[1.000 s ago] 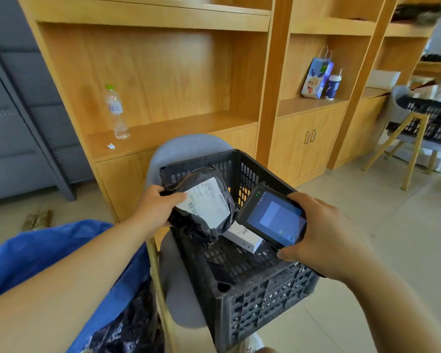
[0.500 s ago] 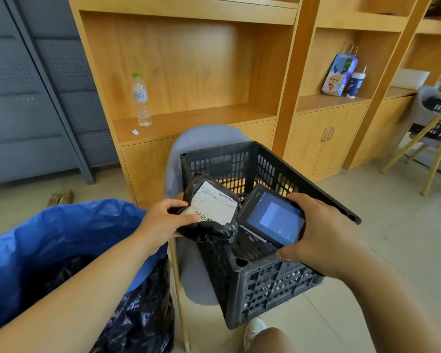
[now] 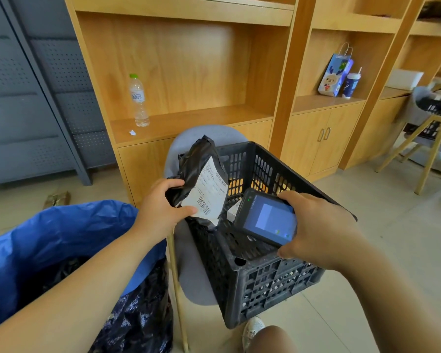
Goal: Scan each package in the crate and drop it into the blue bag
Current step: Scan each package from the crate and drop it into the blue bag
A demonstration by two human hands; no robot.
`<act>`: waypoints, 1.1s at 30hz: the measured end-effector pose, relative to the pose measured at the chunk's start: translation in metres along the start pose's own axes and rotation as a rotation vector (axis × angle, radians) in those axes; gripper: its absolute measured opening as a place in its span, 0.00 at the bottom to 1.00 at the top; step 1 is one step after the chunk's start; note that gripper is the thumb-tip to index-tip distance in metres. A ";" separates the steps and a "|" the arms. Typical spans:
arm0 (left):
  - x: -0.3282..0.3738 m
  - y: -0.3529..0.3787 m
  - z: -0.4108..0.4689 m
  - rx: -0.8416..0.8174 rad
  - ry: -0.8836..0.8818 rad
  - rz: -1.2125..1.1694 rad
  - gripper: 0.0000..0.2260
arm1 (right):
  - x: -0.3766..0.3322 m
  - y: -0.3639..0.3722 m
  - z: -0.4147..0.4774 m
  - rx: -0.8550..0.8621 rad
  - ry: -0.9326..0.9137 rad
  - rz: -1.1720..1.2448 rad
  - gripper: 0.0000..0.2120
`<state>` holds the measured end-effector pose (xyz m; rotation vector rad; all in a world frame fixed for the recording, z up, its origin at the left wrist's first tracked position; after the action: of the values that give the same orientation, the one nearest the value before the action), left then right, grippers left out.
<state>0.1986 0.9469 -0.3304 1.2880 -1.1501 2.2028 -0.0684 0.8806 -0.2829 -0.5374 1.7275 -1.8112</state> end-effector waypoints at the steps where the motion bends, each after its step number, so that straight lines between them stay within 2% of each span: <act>1: 0.004 0.000 0.000 0.002 0.026 0.026 0.27 | -0.002 0.000 0.000 -0.014 -0.011 -0.004 0.42; 14: 0.011 -0.001 -0.003 0.016 0.088 0.079 0.28 | -0.006 -0.001 -0.002 -0.097 0.004 -0.081 0.36; 22: 0.008 -0.008 -0.006 0.043 0.073 0.017 0.23 | -0.008 -0.002 -0.003 -0.045 -0.003 -0.027 0.38; 26: -0.001 -0.034 -0.016 0.119 0.049 -0.074 0.16 | -0.023 -0.001 0.003 -0.003 -0.035 0.006 0.42; 33: -0.053 -0.117 -0.056 0.356 -0.038 0.029 0.14 | -0.080 0.014 0.023 -0.025 -0.155 0.080 0.37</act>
<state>0.2692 1.0686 -0.3343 1.4604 -0.8162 2.4950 0.0088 0.9152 -0.2868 -0.5943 1.6448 -1.6497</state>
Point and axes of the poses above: each hand's wrist, its own z-axis towards the middle knuckle, its own y-axis out of the palm, x = y × z, the point moved 8 cm from there along z, towards the middle knuckle, and after that the axes turned 2 degrees about -y, right-handed, at the moved point
